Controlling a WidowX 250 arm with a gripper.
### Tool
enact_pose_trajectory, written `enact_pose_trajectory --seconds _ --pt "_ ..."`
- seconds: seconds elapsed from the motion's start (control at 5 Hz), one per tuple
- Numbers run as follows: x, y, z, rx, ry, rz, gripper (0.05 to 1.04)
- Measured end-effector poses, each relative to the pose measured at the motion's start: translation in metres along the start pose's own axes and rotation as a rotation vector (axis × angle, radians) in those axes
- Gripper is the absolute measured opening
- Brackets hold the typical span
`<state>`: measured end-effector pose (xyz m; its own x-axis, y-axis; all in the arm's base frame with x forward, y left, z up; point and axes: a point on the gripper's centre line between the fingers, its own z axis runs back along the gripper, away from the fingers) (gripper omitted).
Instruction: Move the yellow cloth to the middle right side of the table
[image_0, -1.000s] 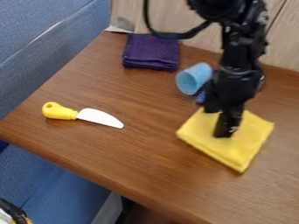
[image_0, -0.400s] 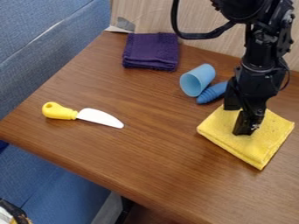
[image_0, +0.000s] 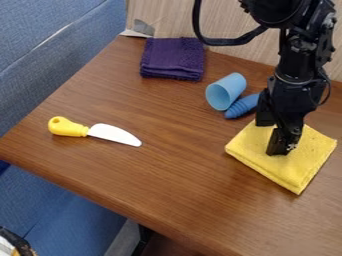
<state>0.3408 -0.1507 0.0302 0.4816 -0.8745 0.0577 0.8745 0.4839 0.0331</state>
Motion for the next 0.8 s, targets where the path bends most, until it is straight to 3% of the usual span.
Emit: enact_pose_trajectory --seconds 0.2,0.6,0.8 --pt "-0.001 0.000 0.024 0.023 -0.026 0.001 0.998" --pt "-0.019 0.010 0.082 0.101 -0.130 0.051 0.998" --pt "-0.031 0.013 0.088 0.073 -0.195 0.027 0.998"
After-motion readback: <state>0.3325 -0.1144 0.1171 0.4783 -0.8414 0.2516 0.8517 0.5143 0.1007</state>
